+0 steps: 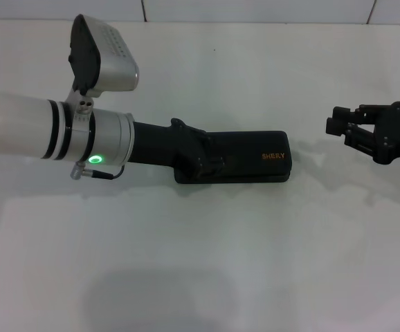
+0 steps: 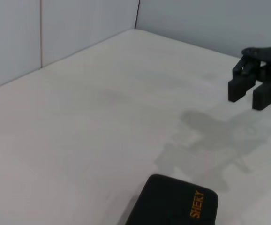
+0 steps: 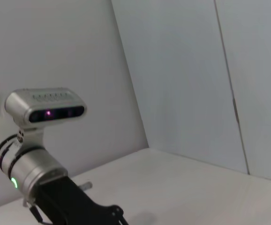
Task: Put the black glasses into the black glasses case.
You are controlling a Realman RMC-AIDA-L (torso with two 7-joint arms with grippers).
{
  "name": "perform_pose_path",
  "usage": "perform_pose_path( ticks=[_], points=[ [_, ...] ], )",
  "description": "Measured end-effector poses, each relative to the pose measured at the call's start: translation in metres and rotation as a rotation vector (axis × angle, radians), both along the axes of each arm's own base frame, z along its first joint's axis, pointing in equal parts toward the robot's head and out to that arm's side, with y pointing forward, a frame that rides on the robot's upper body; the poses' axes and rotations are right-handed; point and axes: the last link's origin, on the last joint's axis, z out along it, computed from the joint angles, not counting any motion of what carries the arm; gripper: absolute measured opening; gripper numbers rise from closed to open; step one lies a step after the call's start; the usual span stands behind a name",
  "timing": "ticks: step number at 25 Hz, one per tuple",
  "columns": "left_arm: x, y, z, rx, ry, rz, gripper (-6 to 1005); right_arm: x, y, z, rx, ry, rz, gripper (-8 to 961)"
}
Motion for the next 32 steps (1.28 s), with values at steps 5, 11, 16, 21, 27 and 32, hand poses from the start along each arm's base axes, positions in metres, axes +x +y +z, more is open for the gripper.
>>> perform_pose_path(
  ticks=[5, 11, 16, 21, 27, 32],
  points=[
    [-0.003, -0.001, -0.006, -0.016, 0.015, 0.013, 341, 0.000, -0.002, 0.002, 0.005, 0.016, 0.003, 231],
    [-0.003, -0.001, -0.008, -0.020, 0.019, 0.012, 341, 0.000, -0.002, 0.002, 0.003, 0.017, 0.005, 233],
    [-0.005, -0.001, -0.008, -0.016, 0.023, 0.017, 341, 0.000, -0.002, 0.002, 0.002, 0.017, 0.005, 234],
    [-0.005, -0.002, -0.010, -0.023, 0.029, 0.018, 340, 0.000, -0.003, 0.001, 0.001, 0.016, 0.006, 236],
    [-0.002, -0.003, -0.010, -0.031, 0.031, 0.001, 341, 0.000, -0.004, 0.002, 0.000, 0.020, 0.009, 238],
    [0.014, -0.009, 0.003, -0.044, -0.049, -0.059, 346, 0.001, -0.011, 0.007, -0.007, 0.042, 0.026, 239]
  ],
)
